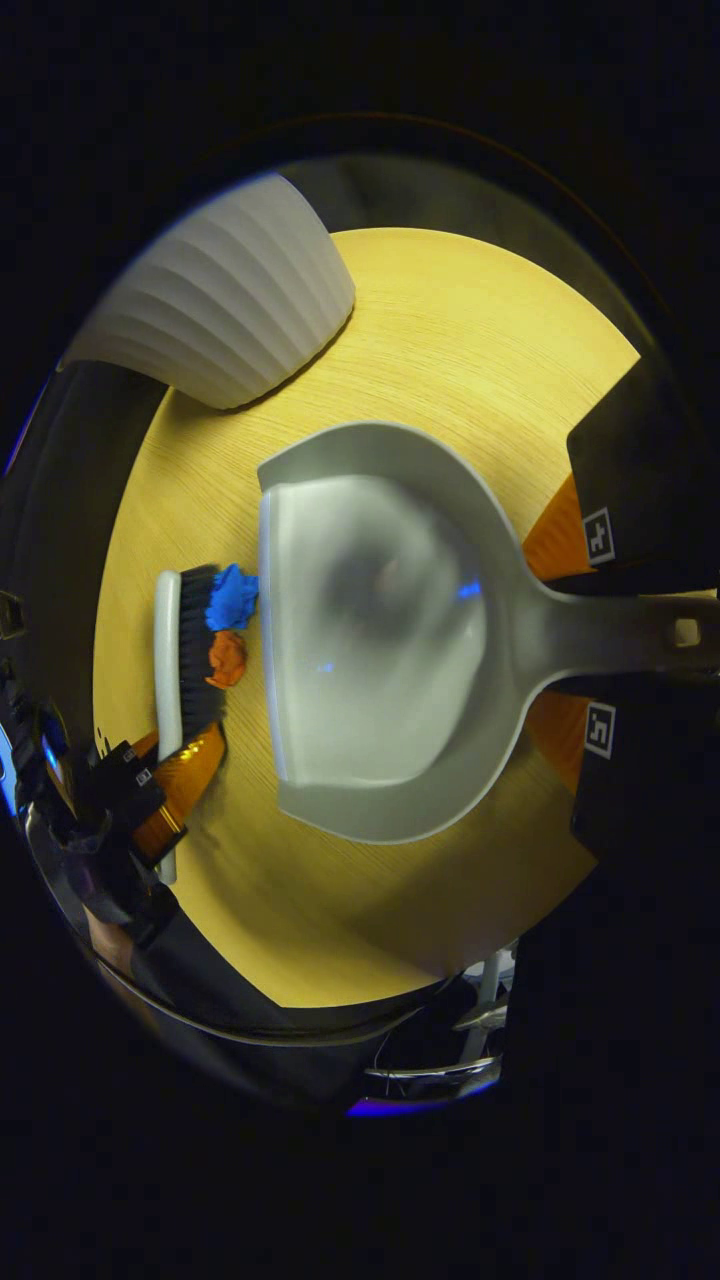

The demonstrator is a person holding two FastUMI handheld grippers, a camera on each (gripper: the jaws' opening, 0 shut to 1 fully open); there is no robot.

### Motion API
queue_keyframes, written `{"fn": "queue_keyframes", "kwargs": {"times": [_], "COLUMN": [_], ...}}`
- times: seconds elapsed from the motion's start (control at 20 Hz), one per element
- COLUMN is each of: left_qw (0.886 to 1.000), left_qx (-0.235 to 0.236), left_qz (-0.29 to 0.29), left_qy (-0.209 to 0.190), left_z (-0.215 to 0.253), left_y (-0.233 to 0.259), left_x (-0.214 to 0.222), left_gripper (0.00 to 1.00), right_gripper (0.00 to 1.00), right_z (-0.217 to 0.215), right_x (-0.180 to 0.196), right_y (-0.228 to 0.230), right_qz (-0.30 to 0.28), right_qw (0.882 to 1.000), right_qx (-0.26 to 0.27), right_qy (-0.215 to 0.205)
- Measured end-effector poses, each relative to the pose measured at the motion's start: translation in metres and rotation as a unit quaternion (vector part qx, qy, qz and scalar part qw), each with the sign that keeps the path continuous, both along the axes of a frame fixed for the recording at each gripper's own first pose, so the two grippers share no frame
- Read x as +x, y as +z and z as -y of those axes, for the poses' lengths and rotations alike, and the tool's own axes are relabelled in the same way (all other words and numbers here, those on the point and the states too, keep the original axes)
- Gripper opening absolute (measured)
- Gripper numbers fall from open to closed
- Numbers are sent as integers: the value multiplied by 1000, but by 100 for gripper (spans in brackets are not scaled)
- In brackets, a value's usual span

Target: Pick up the small broom and dustpan from the desktop, sweep the trash into the dustpan with the broom, and then empty the trash into the garbage bin.

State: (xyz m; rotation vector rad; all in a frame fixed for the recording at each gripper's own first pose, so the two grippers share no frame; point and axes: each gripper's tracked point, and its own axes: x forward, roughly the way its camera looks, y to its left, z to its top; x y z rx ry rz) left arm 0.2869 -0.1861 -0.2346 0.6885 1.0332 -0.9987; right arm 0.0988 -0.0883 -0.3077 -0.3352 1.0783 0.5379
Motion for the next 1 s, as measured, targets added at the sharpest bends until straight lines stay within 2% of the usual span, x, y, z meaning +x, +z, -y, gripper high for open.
{"fn": "queue_keyframes", "kwargs": {"times": [0.05,0.1,0.15,0.3,0.4,0.65,0.85,1.0], "left_qw": [1000,999,999,997,998,992,978,966], "left_qx": [-3,-4,-4,-24,-17,-58,-97,-106], "left_qz": [-15,-29,-42,-79,-63,-14,26,53], "left_qy": [-10,-15,-16,1,20,109,185,229], "left_z": [2,6,8,16,12,5,-19,-50], "left_y": [-1,-1,0,7,4,20,33,27], "left_x": [-8,-21,-31,-60,-62,-69,-81,-96], "left_gripper": [26,26,24,26,26,26,26,27], "right_gripper": [30,35,35,35,35,35,35,35], "right_z": [0,1,2,1,3,27,39,52], "right_x": [1,-1,-1,2,9,22,33,31], "right_y": [2,1,0,3,-1,-16,-20,-1], "right_qz": [1,1,-1,1,0,9,19,16], "right_qw": [1000,1000,1000,1000,1000,1000,999,997], "right_qx": [0,2,5,13,15,16,29,43], "right_qy": [1,2,1,-6,-6,-8,-32,-59]}}
